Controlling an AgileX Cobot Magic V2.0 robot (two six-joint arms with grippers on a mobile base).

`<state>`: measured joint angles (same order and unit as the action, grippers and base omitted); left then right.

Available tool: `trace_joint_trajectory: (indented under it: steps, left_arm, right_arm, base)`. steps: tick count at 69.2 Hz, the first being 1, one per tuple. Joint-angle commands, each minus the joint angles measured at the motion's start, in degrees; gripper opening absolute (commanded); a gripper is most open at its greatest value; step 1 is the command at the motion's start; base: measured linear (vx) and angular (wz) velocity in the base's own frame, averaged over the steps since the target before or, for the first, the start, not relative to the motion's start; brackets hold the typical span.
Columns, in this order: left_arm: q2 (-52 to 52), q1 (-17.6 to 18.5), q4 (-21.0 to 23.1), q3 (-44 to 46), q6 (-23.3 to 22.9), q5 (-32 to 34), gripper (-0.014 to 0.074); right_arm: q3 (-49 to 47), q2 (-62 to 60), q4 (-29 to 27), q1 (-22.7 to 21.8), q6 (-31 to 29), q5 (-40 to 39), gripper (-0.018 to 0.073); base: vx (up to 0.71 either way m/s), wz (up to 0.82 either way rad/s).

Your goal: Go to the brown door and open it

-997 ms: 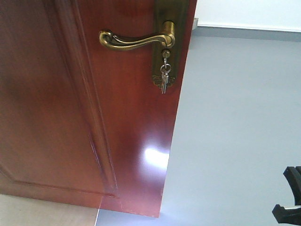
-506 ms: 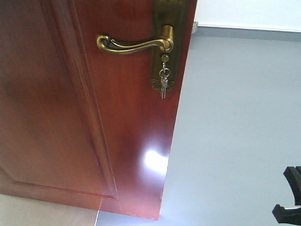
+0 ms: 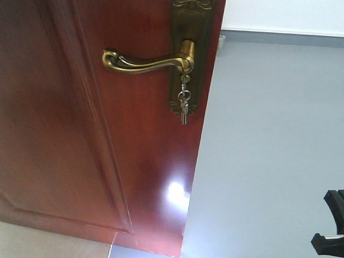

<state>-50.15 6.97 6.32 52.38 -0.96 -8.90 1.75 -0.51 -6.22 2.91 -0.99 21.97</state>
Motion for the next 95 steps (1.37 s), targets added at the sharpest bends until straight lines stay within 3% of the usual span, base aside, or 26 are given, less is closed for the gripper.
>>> trace_joint_trajectory:
  steps: [1, 18, 39, 44, 50, 95]
  left_arm:
    - [6.2, 0.1, -0.4, -6.2, 0.2, 9.5, 0.0017]
    - [25.1, 0.1, -0.4, -33.5, 0.2, 23.5, 0.0017]
    - [45.1, 0.1, -0.4, -55.8, 0.1, 26.1, 0.0017]
    - [48.8, 0.1, -0.4, -55.0, 0.2, 18.7, 0.0017]
    - [52.6, 0.1, -0.4, -55.2, 0.2, 16.5, 0.0017]
    - [52.2, 0.1, -0.4, -55.2, 0.2, 15.1, 0.0017]
  right_arm:
    - [0.1, -0.9, 0.3, -0.1, -0.6, -4.6, 0.0000]
    - [0.1, -0.9, 0.3, -0.1, -0.6, -4.6, 0.0000]
    - [0.1, -0.9, 0.3, -0.1, -0.6, -4.6, 0.0000]
    - [0.1, -0.9, 0.3, -0.1, -0.6, -4.6, 0.0000]
    - [0.1, -0.9, 0.3, -0.1, -0.6, -4.6, 0.0000]
    - [0.1, -0.9, 0.3, -0.1, -0.6, -4.6, 0.0000]
  base:
    - [0.00, 0.00]
    - [0.00, 0.00]
    - [0.00, 0.00]
    - [0.00, 0.00]
    - [0.00, 0.00]
    - [0.00, 0.00]
